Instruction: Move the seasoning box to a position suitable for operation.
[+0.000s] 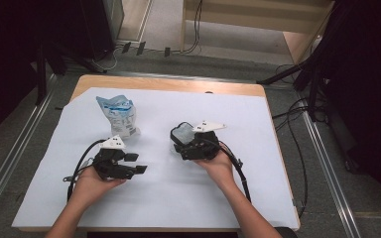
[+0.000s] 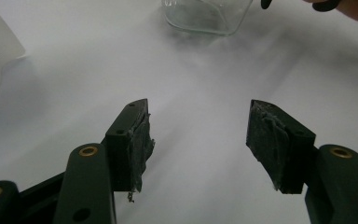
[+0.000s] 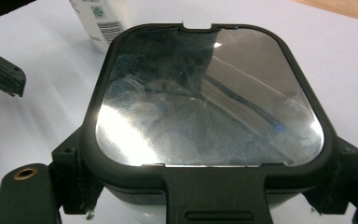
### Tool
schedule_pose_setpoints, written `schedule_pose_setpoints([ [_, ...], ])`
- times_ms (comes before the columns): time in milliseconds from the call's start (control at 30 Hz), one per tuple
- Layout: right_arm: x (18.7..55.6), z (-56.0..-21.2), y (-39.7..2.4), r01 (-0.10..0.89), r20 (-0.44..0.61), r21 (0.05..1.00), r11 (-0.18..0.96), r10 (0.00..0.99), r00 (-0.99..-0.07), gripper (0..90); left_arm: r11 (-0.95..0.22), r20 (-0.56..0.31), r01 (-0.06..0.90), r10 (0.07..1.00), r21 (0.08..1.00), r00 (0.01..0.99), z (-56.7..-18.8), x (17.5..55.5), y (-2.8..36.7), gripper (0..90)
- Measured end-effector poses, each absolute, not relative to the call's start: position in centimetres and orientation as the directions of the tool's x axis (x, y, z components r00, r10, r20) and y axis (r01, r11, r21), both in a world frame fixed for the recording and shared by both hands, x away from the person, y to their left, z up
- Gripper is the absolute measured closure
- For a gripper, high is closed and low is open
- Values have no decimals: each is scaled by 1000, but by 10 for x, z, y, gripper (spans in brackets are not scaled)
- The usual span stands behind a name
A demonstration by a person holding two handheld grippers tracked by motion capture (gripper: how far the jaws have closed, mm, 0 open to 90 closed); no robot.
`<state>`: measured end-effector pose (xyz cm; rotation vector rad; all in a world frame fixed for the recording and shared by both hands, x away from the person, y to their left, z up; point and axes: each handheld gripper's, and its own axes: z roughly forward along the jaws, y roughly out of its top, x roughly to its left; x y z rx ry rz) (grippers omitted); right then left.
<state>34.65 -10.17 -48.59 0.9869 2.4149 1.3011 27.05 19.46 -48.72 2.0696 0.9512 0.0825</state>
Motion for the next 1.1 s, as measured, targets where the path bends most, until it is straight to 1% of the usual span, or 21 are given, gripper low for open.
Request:
schedule_pose_setpoints([
  [400, 353, -495, -89, 423, 76, 803, 419, 632, -771, 162, -360, -253, 606, 673, 709, 695, -489, 264, 201, 406],
  [600, 350, -497, -88, 395, 37, 798, 455, 617, -786, 158, -356, -270, 612, 663, 706, 698, -489, 266, 199, 408],
  [733, 347, -499, -87, 392, 33, 799, 455, 619, -785, 156, -371, -268, 607, 652, 703, 709, -490, 268, 196, 408],
  [900, 348, -500, -89, 403, 54, 799, 446, 615, -787, 149, -396, -251, 600, 648, 696, 719, -490, 271, 193, 407],
  [1100, 347, -496, -91, 425, 76, 788, 445, 616, -784, 147, -396, -251, 595, 644, 699, 723, -489, 273, 192, 408],
])
